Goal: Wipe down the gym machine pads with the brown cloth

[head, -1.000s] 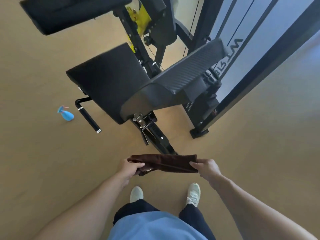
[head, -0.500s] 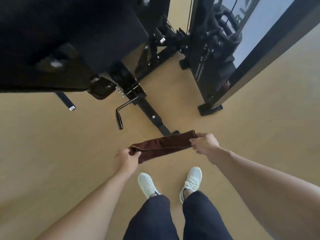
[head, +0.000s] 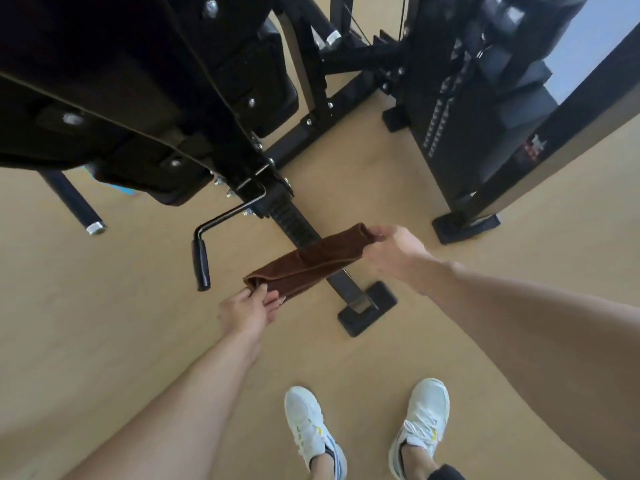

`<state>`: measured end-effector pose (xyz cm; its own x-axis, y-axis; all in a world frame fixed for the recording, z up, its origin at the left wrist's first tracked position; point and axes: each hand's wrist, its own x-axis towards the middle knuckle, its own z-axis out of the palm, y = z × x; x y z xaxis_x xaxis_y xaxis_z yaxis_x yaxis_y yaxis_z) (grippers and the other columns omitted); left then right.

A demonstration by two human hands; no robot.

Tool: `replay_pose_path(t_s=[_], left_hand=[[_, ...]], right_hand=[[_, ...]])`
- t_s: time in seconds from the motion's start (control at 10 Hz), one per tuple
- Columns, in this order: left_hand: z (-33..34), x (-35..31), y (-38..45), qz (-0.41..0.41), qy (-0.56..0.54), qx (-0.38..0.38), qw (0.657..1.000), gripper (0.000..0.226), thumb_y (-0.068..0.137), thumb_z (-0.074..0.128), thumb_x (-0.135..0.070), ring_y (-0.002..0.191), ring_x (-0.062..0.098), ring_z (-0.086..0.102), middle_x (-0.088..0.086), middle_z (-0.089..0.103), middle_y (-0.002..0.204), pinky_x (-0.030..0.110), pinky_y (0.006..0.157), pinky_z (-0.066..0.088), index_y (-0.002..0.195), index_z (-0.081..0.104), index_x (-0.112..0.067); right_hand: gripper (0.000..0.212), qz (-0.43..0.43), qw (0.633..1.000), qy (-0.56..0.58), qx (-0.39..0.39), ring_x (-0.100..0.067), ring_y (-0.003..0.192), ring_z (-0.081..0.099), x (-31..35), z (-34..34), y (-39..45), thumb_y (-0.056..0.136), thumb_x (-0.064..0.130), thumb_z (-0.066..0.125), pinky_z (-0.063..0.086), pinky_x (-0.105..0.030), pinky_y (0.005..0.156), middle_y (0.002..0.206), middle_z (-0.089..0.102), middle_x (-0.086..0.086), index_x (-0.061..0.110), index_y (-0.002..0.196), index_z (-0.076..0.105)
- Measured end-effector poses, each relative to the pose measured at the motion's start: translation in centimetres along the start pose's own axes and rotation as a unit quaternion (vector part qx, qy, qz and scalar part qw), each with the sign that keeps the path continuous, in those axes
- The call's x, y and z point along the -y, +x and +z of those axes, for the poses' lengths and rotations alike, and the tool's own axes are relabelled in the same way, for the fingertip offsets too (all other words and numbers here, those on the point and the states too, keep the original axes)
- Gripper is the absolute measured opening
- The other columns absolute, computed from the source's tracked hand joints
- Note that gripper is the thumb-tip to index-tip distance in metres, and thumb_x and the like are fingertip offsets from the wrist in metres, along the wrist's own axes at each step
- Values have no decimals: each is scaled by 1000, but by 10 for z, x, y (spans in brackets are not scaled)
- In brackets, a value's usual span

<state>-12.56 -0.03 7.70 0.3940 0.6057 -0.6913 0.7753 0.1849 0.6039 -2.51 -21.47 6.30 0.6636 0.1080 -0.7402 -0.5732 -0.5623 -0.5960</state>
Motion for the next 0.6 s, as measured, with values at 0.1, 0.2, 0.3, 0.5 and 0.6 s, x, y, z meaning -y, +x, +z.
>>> replay_pose_path(t_s=[0.1, 0.2, 0.3, 0.5, 0.6], left_hand=[[-2, -5, 17, 25, 2, -4, 1000, 16, 102, 55, -12, 81, 21, 72, 14, 74, 99, 36, 81, 59, 96, 68, -5], [-4, -12, 29, 43, 2, 5, 999, 23, 104, 51, -13, 91, 18, 70, 8, 74, 102, 36, 91, 57, 120, 67, -6], [-9, -13, 33, 63, 36, 52, 996, 43, 103, 51, -9, 110, 17, 65, 0, 68, 123, 39, 105, 50, 146, 49, -15], [-39, 17, -3, 50, 54, 126, 989, 52, 96, 62, -5, 112, 17, 68, -6, 71, 117, 37, 100, 53, 145, 49, -18], [-70, 51, -54, -8, 50, 108, 993, 45, 95, 65, -6, 103, 18, 71, -9, 78, 103, 38, 90, 56, 137, 59, -20]], right_hand=[[33, -30, 999, 13, -12, -21, 105, 65, 12, 8, 16, 96, 8, 53, 58, -36, 94, 95, 63, 8, 29, 120, 63], [44, -61, 998, 26, -15, -28, 111, 65, 25, 15, 30, 94, 5, 52, 56, -44, 99, 100, 66, 3, 27, 131, 63], [65, -103, 995, -2, 11, -36, 125, 60, 31, 23, 34, 93, 6, 51, 52, -52, 104, 137, 62, -12, 30, 152, 43], [59, -90, 994, -70, 6, -18, 94, 62, -4, 34, 1, 102, 12, 50, 51, -18, 69, 124, 52, 5, 40, 153, 36], [41, 32, 999, -11, 4, -16, 99, 63, -69, 51, -75, 98, 10, 50, 55, -31, 86, 122, 61, 7, 36, 129, 51]])
